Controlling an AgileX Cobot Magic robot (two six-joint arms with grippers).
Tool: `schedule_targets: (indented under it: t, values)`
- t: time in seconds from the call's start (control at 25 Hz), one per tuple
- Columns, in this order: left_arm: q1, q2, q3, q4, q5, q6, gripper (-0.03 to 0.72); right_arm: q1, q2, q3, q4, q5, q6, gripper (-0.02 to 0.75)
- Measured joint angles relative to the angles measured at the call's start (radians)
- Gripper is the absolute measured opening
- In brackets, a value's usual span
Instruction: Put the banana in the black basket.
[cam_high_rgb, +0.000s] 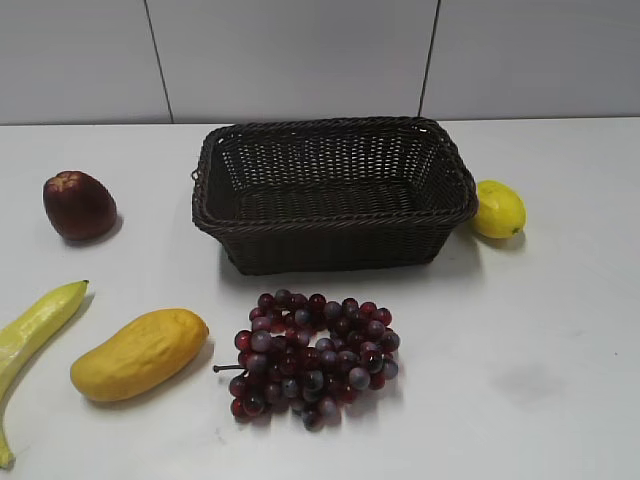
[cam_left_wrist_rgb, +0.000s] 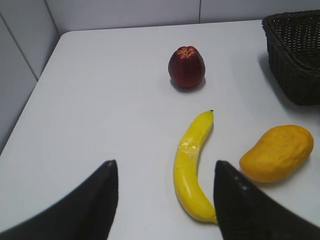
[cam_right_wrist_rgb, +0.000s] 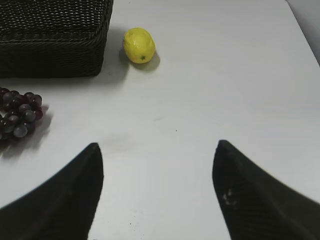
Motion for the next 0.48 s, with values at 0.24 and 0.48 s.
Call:
schedule_targets:
  t: [0.24, 0.48]
  values:
    - [0.000, 0.000, 0.000, 0.000, 0.000, 0.000, 0.583, 0.000, 0.000, 0.000, 0.000, 0.000, 0.000, 0.519]
    - [0.000, 0.024, -0.003, -0.027, -0.009, 0.000, 0.583, 0.000, 0.000, 0.000, 0.000, 0.000, 0.000, 0.519]
